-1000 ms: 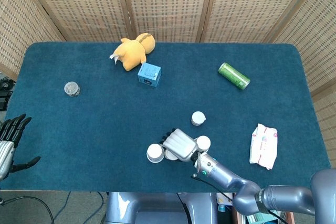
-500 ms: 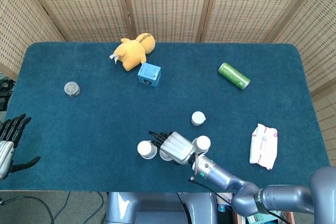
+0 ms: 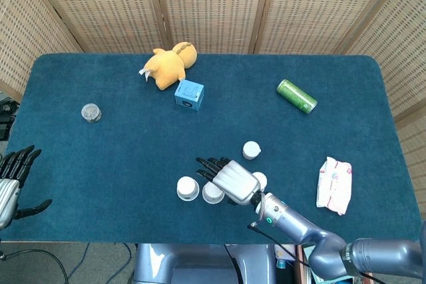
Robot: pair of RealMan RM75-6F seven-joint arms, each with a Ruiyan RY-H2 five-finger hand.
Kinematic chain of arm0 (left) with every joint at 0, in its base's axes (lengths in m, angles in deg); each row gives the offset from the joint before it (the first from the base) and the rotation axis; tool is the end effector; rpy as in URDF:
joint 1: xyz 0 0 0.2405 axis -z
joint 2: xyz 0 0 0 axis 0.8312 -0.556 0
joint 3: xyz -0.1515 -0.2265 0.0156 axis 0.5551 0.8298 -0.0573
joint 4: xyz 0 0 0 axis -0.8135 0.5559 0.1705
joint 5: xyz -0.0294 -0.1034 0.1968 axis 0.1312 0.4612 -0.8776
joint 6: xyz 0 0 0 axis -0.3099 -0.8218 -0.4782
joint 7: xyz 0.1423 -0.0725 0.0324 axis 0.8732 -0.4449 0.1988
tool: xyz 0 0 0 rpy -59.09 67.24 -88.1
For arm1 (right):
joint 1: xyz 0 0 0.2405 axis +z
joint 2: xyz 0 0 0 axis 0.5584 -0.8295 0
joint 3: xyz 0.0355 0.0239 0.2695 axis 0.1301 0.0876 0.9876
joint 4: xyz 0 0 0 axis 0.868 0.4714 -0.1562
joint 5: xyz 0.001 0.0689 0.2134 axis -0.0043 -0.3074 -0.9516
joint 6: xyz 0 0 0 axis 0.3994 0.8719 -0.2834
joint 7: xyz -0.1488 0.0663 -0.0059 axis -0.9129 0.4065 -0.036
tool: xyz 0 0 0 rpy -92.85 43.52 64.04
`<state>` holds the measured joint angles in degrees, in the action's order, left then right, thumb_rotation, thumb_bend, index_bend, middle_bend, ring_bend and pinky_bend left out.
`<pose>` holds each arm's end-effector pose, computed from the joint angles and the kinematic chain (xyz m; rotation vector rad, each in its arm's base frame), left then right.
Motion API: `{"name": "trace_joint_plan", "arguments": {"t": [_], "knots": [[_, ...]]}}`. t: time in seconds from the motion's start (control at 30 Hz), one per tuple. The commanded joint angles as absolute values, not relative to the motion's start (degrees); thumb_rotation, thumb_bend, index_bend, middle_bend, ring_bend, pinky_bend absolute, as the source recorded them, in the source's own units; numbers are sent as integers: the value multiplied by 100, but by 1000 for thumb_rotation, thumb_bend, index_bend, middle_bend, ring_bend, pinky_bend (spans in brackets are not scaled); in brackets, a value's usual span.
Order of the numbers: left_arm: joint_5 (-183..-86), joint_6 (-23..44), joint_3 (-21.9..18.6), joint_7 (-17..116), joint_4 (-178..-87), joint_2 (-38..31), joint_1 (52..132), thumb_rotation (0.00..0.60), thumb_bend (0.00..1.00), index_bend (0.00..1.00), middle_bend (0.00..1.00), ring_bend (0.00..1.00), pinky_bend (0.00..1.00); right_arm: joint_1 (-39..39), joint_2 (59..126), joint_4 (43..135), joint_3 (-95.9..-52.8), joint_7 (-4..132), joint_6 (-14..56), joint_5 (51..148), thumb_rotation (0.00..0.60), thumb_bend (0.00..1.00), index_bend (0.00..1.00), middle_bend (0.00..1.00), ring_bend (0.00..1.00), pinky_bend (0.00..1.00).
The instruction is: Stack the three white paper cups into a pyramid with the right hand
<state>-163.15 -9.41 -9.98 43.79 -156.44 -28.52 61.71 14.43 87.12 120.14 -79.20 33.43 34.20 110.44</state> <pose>-0.3176 0.1927 0.1656 -1.4620 -0.9753 -0.9485 -0.0723 -0.3095 -0.0193 2.2913 -0.6017 0.9695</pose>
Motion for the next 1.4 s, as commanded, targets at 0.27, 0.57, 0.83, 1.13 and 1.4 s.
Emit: {"name": "trace_joint_plan", "arguments": {"t": [0.27,0.57,0.83,1.13,1.4], "knots": [[-16412,-1031,-1035,4452,-15668,-2834,6133,600,182,0,0,0,0,1187,7984,11967,-8142,3445,3501,10452,600,185,156,57,89,214],[-16376,-1008,-1027,4463,-15658,-2828,6140,600,182,0,0,0,0,1118,8029,11574,-8305,3705,3705,10340,600,186,157,162,132,241],[-16355,-991,-1027,4501,-15670,-2815,6142,600,182,0,0,0,0,1044,8214,11307,-8316,4216,3678,10821,600,186,229,291,249,305],[-16342,-978,-1031,4492,-15689,-2823,6142,600,182,0,0,0,0,928,8547,10754,-8355,4787,3517,11387,600,190,350,396,345,405],[-16315,-938,-1028,4486,-15699,-2826,6156,600,182,0,0,0,0,856,8674,10476,-8366,5209,3423,11693,600,282,434,483,429,558]]}}
